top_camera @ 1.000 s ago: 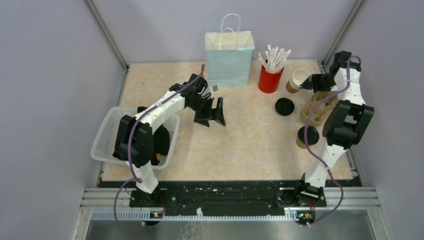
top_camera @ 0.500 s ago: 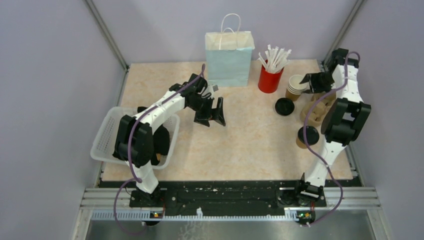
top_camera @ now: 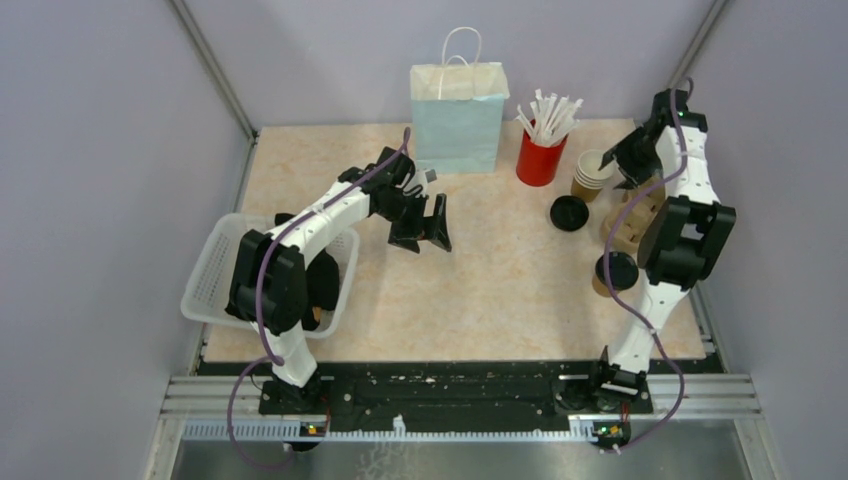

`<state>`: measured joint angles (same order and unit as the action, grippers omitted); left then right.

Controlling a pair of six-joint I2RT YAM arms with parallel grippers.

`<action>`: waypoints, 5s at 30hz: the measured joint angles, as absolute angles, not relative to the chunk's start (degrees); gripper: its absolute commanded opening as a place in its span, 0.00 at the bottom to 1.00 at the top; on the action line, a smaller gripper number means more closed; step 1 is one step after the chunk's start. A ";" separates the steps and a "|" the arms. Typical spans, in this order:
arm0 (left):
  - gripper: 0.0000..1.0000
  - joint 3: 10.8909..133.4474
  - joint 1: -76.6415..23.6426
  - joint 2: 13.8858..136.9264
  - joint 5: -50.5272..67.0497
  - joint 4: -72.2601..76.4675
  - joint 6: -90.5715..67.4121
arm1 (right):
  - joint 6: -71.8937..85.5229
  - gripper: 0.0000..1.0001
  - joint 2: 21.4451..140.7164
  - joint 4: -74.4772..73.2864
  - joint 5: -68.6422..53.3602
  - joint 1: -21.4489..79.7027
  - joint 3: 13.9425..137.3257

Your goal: Pack the takeout coffee

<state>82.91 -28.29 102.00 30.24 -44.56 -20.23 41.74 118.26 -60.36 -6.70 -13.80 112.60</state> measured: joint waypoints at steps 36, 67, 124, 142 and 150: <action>0.98 82.91 -28.29 102.00 30.61 -44.60 -20.47 | 21.43 0.26 126.45 -58.76 6.22 -8.78 123.83; 0.98 82.94 -28.29 102.00 30.63 -44.60 -20.88 | 20.53 0.02 126.45 -60.40 7.86 -8.78 125.38; 0.99 84.16 -28.99 102.08 31.46 -44.60 -21.12 | 20.93 0.00 115.59 -46.00 2.42 -11.18 105.93; 0.99 90.02 -29.12 112.12 43.59 -25.28 -36.18 | 20.84 0.00 114.08 -44.47 -3.64 -9.69 104.07; 0.98 88.62 -33.15 119.26 38.85 4.71 -54.46 | 19.00 0.00 114.08 -47.79 -1.80 -6.90 108.12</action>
<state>88.62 -33.15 119.26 38.85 4.71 -54.46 19.00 114.08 -47.79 -1.80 -6.90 108.12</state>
